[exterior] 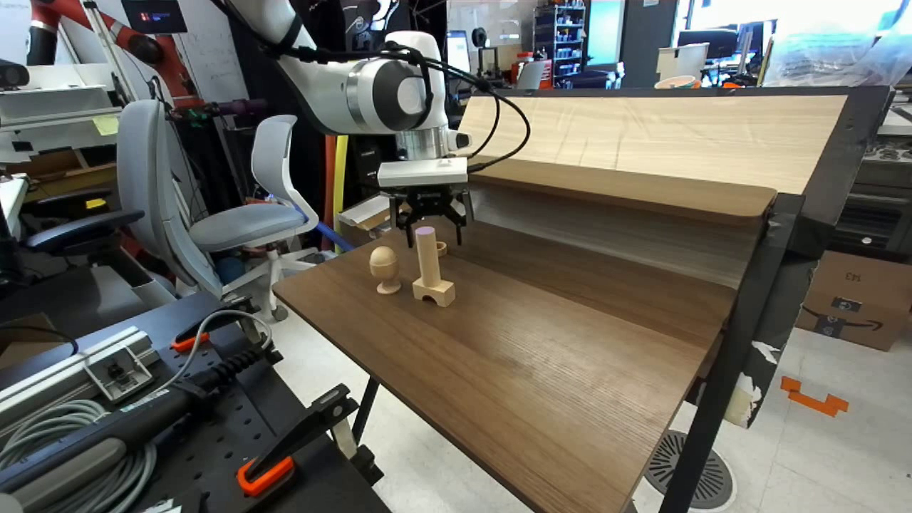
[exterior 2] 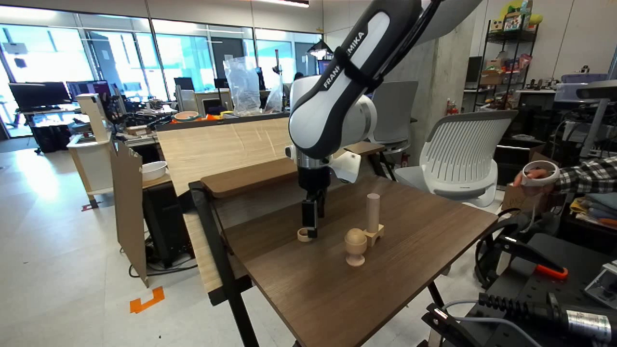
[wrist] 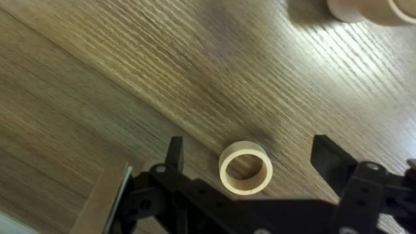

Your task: Place the wooden ring on the wooden cylinder

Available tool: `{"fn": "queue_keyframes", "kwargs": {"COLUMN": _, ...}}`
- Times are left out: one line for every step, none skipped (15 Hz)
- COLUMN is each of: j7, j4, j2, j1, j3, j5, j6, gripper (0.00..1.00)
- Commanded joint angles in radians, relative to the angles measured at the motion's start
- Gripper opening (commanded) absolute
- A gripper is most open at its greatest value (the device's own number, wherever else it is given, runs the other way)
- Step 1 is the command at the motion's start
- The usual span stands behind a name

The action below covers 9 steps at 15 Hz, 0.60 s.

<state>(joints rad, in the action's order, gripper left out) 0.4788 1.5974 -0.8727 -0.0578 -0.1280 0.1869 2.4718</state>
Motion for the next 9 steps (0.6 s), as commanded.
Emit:
{"fn": "queue_keyframes", "kwargs": {"j7": -0.023, "j4": -0.088, "j2": -0.062, "j1": -0.025, "j3": 0.013, "j5": 0.025, "j6": -0.023, "gripper": 1.00}}
{"fn": "queue_keyframes", "kwargs": {"j7": -0.023, "j4": -0.100, "j2": -0.071, "j1": -0.028, "j3": 0.013, "j5": 0.025, "j6": -0.024, "gripper": 1.00}}
{"fn": "queue_keyframes", "kwargs": {"j7": -0.023, "j4": -0.112, "j2": -0.081, "j1": -0.031, "j3": 0.013, "j5": 0.025, "j6": -0.025, "gripper": 1.00}}
{"fn": "queue_keyframes", "kwargs": {"j7": -0.023, "j4": -0.124, "j2": -0.089, "j1": -0.033, "j3": 0.013, "j5": 0.026, "j6": -0.026, "gripper": 1.00}}
{"fn": "queue_keyframes", "kwargs": {"j7": -0.023, "j4": -0.134, "j2": -0.096, "j1": -0.036, "j3": 0.013, "j5": 0.026, "j6": -0.026, "gripper": 1.00}}
{"fn": "queue_keyframes", "kwargs": {"j7": -0.024, "j4": -0.144, "j2": -0.103, "j1": -0.039, "j3": 0.013, "j5": 0.026, "j6": -0.024, "gripper": 1.00}}
{"fn": "queue_keyframes", "kwargs": {"j7": -0.024, "j4": -0.153, "j2": -0.109, "j1": -0.042, "j3": 0.014, "j5": 0.027, "j6": -0.021, "gripper": 0.84}}
{"fn": "queue_keyframes", "kwargs": {"j7": -0.022, "j4": -0.162, "j2": -0.115, "j1": -0.044, "j3": 0.012, "j5": 0.027, "j6": -0.021, "gripper": 0.72}}
{"fn": "queue_keyframes", "kwargs": {"j7": -0.021, "j4": -0.172, "j2": -0.120, "j1": -0.047, "j3": 0.012, "j5": 0.027, "j6": -0.022, "gripper": 0.66}}
